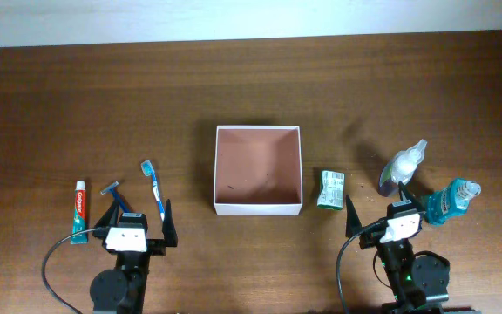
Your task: Pack container
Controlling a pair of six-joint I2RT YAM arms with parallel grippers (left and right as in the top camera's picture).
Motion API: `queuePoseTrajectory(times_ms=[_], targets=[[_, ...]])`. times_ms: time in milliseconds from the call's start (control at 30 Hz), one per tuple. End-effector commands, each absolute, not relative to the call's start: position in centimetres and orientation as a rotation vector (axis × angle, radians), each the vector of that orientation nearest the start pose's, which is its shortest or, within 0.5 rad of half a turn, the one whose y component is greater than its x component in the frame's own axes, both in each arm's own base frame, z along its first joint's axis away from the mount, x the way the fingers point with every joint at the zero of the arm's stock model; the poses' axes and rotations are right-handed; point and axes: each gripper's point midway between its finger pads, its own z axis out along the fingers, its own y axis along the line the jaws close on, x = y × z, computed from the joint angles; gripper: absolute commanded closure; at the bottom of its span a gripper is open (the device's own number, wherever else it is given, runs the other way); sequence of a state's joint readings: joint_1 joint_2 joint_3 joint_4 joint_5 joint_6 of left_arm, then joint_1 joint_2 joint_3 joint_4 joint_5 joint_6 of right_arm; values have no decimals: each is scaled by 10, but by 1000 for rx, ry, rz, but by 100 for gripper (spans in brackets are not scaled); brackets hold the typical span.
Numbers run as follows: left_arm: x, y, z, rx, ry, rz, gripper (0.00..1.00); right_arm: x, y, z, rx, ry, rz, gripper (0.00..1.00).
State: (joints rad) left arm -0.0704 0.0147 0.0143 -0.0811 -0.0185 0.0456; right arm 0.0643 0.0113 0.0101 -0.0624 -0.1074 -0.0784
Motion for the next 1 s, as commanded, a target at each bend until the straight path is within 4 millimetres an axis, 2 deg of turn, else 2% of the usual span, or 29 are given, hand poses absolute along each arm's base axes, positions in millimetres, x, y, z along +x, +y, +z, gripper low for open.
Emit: queuePoseTrajectory(times_ms=[0, 433, 567, 633, 800, 900, 967], targets=[[246, -12, 156, 87, 1648, 16, 1, 243, 35, 159, -201, 1624, 88, 2], [246, -12, 156, 87, 1648, 16, 1, 244, 35, 156, -196, 1639, 89, 2], [245, -12, 158, 87, 1646, 15, 1, 245, 35, 153, -136, 1662, 145, 2], [245, -12, 164, 86, 1633, 14, 1, 244, 35, 156, -86, 1680, 191, 2], [240, -12, 194, 43, 1593, -25, 1, 241, 34, 174, -79, 1716, 195, 2], [235, -12, 209, 45, 1622, -25, 1, 241, 34, 189, -77, 1777, 197, 2], [232, -11, 228, 46, 1647, -23, 1, 242, 34, 206, -73, 1839, 197, 2]])
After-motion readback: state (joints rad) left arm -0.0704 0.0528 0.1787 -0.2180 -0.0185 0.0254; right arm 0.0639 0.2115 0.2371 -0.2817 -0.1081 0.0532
